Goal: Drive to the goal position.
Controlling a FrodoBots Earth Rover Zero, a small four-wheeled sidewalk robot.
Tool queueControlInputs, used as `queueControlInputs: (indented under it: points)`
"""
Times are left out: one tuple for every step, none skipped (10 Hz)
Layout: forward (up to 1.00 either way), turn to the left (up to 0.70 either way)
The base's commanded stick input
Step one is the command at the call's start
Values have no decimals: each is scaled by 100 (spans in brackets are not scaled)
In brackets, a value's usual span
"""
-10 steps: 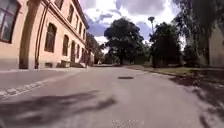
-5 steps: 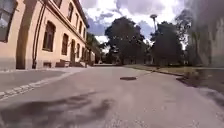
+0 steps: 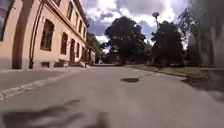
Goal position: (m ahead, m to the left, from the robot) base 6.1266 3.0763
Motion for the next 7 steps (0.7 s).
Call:
queueControlInputs:
  points:
    - [85,1]
    - [85,1]
    - [85,1]
    - [85,1]
    - [85,1]
    - [85,1]
    - [85,1]
